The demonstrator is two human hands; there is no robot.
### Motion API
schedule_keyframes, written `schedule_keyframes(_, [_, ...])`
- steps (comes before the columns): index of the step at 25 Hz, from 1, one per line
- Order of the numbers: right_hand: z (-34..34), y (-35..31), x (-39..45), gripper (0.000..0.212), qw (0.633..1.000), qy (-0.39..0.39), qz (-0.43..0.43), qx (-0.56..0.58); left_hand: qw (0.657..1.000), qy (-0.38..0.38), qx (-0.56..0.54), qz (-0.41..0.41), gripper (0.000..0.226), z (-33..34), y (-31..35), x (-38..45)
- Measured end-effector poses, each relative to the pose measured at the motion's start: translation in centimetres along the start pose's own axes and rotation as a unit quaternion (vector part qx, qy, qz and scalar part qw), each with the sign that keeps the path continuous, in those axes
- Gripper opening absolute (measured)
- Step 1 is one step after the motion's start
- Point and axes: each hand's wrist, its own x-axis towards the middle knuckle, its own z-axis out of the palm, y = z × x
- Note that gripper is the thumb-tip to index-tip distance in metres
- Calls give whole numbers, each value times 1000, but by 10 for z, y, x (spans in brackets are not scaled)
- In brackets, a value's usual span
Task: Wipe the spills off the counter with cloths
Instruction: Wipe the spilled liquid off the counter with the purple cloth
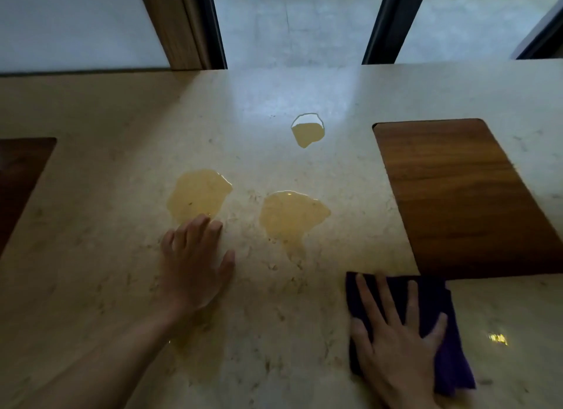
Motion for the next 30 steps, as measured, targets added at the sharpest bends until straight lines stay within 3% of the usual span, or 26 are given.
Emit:
schedule_keyframes(2, [-22,-17,60,61,994,100,-24,26,1000,0,-14,-19,57,-2,5,1])
schedule_keyframes(5, [-82,-46,191,60,986,162,-21,40,999,23,-18,-14,60,5,-1,3])
schedule_keyframes(10, [-198,-96,401,59,982,177,4,58,989,124,73,31,50,38,-9,8])
schedule_keyframes(15, [-250,-149,486,57,987,149,-53,38,984,135,115,20,35,62,-13,-3])
schedule_keyframes(18, [-248,-163,478,56,984,119,-135,-5,982,170,80,18,38,55,-13,3])
schedule_keyframes(22, [-213,-167,426,53,958,130,-250,-48,993,115,8,16,55,33,-6,5])
schedule_keyframes(26, [-157,-147,323,52,937,115,-317,-87,999,33,-24,7,62,16,-5,2])
schedule_keyframes(30, [-81,-95,191,52,935,137,-315,-84,1000,4,-23,6,58,8,-3,-2])
